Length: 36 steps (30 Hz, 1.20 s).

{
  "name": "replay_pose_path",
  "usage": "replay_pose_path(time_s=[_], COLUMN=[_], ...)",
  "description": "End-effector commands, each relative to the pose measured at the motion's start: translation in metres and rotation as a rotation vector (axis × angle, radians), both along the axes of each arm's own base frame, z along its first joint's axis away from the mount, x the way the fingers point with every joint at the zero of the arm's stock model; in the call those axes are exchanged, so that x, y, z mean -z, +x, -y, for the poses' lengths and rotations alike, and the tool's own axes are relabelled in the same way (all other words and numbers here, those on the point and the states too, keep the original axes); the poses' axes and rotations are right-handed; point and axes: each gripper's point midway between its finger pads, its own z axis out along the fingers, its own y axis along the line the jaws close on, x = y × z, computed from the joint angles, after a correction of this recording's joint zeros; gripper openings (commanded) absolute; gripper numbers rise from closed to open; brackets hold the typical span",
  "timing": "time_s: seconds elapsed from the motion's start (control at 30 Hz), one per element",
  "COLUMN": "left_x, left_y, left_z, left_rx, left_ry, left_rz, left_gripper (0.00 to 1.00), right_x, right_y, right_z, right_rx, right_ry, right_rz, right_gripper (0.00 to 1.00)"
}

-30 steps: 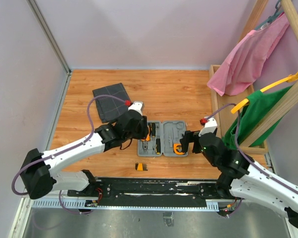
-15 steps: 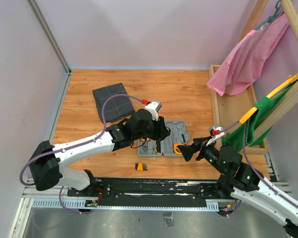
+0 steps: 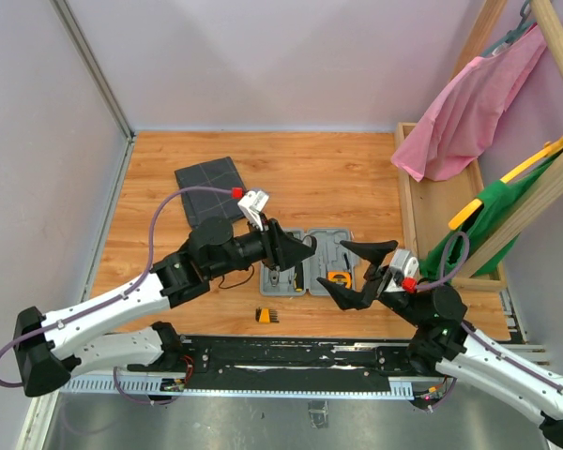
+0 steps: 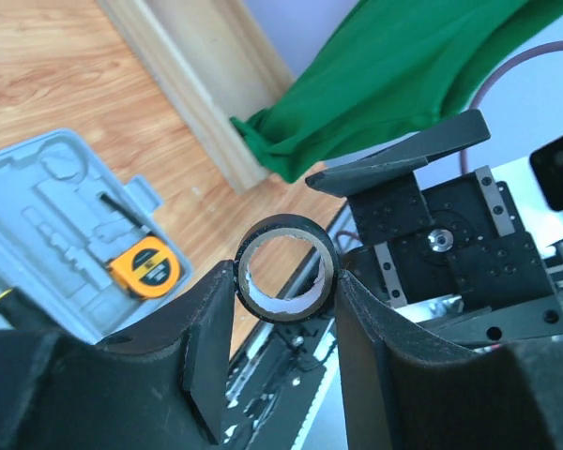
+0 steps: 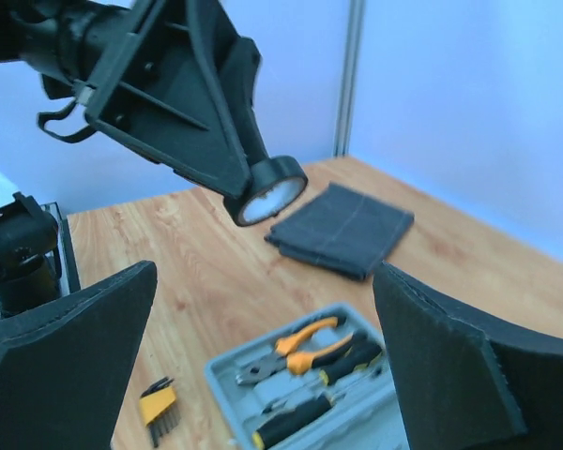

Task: Sort the tools into containers
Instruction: Pick up the engineering item from the center of the board, then place the engineering item in the storage box.

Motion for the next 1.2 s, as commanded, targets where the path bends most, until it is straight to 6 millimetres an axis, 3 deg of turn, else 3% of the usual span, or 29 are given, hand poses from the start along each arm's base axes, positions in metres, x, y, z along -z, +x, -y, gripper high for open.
replay_pose_path(time_s=[0.0, 0.2, 0.5, 0.67, 0.93, 1.17], left_x=[-0.039, -0.063, -0.073, -0.076, -0.079, -0.079], left_y=[-0.017, -0.031, -0.041, -0.044, -0.047, -0.049], left_z=[-0.001, -0.006, -0.011, -0.010, -0.007, -0.004], left_rx=[0.058, 0.104, 0.141, 0.157, 0.183, 0.199], left_ry=[-0.165, -0.258, -0.295, -0.308, -0.316, -0.317], left_rz=[0.025, 0.046, 0.059, 0.062, 0.065, 0.058], left_gripper=[0.38, 0.37, 0.35, 0.34, 0.34, 0.33], right_x=[-0.081, -0.096, -0.108, -0.105, -0.104, -0.104], right_y=[-0.024, -0.027, -0.026, -0.027, -0.024, -0.018], right_z=[-0.003, -0.024, -0.036, -0.046, -0.048, -0.048], right_rx=[-0.067, -0.138, -0.261, -0.320, -0.316, -0.287], right_ry=[0.034, -0.096, -0.146, -0.168, -0.171, -0.171], right_rz=[0.401, 0.532, 0.549, 0.534, 0.518, 0.508], right_gripper=[0.99, 1.00, 0.90, 0.78, 0.67, 0.49])
